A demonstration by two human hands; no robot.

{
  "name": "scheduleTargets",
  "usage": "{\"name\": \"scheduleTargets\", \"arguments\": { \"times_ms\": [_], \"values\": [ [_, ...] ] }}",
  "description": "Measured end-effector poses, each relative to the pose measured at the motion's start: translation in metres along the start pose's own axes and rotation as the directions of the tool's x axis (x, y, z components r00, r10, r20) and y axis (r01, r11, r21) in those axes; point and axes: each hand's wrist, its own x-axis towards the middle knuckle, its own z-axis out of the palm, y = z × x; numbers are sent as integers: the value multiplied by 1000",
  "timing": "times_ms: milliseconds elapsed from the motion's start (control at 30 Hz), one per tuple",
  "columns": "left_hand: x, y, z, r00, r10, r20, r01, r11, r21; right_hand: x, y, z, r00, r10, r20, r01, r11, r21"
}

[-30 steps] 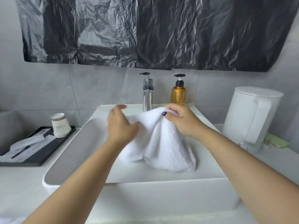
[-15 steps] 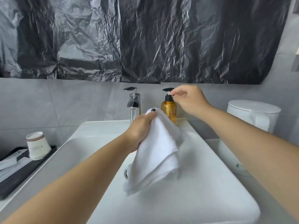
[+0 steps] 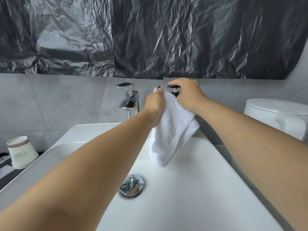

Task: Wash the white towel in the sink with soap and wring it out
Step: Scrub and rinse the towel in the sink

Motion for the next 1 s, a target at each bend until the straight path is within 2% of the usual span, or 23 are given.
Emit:
{"name": "scheduleTargets", "arguments": {
  "times_ms": [133, 333, 533, 600, 667, 733, 800, 900, 1000],
  "values": [
    [9, 4, 7, 999, 17, -48, -18, 1000, -22, 3, 3, 5, 999, 1, -51, 1, 999, 49],
    [13, -2, 4, 1000, 17, -18, -18, 998, -56, 6, 4, 7, 998, 24, -63, -19, 996, 88],
    [-12, 6, 2, 999, 30, 34, -27, 997, -65, 8, 4, -1, 997, 46, 59, -53, 992, 119],
    [-28, 10, -2, 994, 45, 98, -37, 996, -81, 11, 3, -14, 985, 95, 141, -124, 969, 215],
    [-47, 13, -10, 985, 60, 165, -42, 993, -112, 5, -2, -30, 979, 141, 147, -182, 931, 316],
    [-68, 16, -20, 971, 84, 226, -55, 990, -129, -10, -7, -40, 984, 172, 55, -179, 880, 440],
    [-85, 19, -32, 959, 114, 258, -82, 988, -134, -31, -16, -41, 976, 213, 42, -195, 779, 596],
    [-112, 26, -54, 936, 157, 317, -113, 982, -152, -67, -37, -31, 959, 180, 219, -283, 570, 771],
    [-135, 32, -79, 915, 192, 354, -152, 979, -139, -103, -59, -15, 898, 17, 439, -409, 400, 820]
  ]
}}
